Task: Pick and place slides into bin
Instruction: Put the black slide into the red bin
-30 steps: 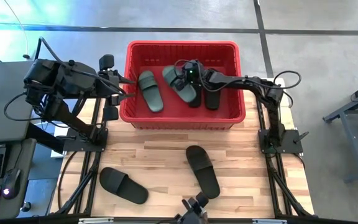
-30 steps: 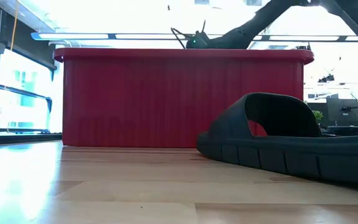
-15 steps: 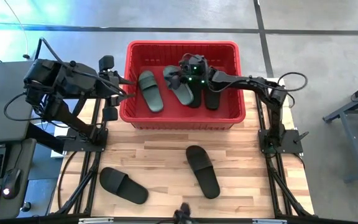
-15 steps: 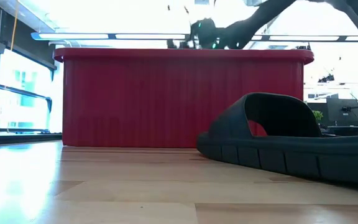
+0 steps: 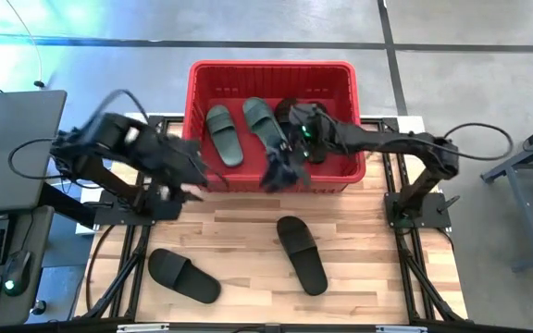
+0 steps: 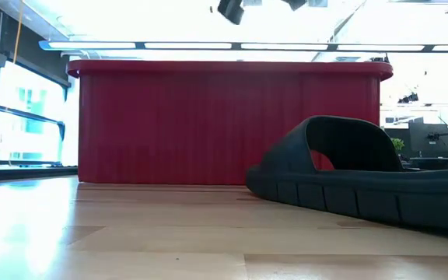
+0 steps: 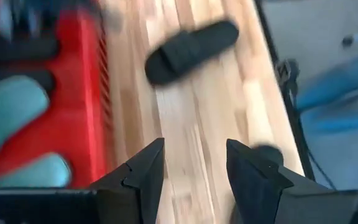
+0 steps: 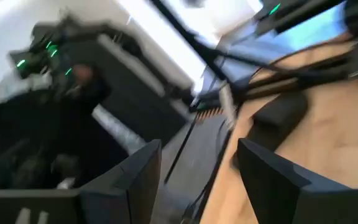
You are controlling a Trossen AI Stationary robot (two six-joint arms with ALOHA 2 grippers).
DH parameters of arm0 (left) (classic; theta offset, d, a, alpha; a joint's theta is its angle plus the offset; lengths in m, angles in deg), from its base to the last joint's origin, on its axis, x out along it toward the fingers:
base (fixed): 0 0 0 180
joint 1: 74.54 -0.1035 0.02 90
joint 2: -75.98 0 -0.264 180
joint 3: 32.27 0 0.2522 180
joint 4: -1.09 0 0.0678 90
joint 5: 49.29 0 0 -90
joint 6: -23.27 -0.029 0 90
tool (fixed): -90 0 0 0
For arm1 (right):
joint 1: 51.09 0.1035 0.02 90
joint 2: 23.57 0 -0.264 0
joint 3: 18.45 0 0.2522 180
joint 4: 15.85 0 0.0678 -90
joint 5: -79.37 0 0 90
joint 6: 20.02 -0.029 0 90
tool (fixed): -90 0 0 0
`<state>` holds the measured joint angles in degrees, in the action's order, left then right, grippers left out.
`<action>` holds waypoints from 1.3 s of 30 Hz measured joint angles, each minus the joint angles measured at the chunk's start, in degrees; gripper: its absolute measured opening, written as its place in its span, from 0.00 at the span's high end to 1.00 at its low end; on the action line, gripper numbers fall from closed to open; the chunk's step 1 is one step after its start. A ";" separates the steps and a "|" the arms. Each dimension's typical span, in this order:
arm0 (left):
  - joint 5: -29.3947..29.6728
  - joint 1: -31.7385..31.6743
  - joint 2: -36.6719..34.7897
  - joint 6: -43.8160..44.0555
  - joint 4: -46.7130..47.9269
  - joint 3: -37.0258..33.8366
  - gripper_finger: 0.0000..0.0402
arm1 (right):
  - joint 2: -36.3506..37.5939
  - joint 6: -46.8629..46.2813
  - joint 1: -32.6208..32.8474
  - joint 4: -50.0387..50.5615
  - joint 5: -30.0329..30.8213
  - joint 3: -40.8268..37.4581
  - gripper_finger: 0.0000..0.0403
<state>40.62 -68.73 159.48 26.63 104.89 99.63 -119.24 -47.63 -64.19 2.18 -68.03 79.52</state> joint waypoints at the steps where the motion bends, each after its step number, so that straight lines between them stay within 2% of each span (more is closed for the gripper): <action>1: 0.41 0.86 0.00 1.01 -0.02 -2.10 0.61 | 1.02 1.91 1.53 2.74 0.44 0.00 0.50; 4: 0.50 3.85 0.02 4.78 -0.07 -8.55 0.61 | 3.76 6.52 6.28 11.19 3.41 0.00 0.50; 9: -0.19 10.29 0.00 21.22 -1.60 -18.84 0.61 | 6.38 13.52 14.22 27.43 19.13 0.00 0.50; 13: -3.09 16.30 0.00 35.41 -10.81 -27.18 0.61 | 6.22 16.75 19.77 38.49 35.84 -0.04 0.50; 16: -2.20 20.59 0.02 42.86 -21.76 -33.28 0.61 | 5.89 17.14 22.68 43.89 48.12 -0.07 0.50; 19: -1.34 23.50 0.82 47.38 -30.61 -38.69 0.61 | 5.95 15.58 24.48 44.94 57.08 -0.05 0.50; 21: -1.27 25.38 2.13 50.83 -31.77 -41.03 0.61 | 5.96 13.62 25.06 45.14 61.09 -0.04 0.50; 23: -2.38 26.76 4.02 53.72 -30.59 -42.26 0.61 | 5.96 11.87 25.31 44.88 63.23 -0.06 0.50; 27: -5.91 29.00 8.02 59.19 -23.75 -43.22 0.61 | 5.96 11.00 25.29 44.79 63.37 -0.04 0.50; 33: -5.93 30.51 13.52 68.56 -12.03 -43.22 0.61 | 5.96 10.95 25.29 44.55 63.09 -0.04 0.50; 39: -5.84 30.60 16.58 70.67 -18.04 -43.22 0.61 | 5.96 11.06 25.26 44.38 63.05 -0.04 0.50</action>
<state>34.78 -38.13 176.07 97.29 86.85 56.41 -113.28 -36.56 -38.93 46.56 -4.98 79.47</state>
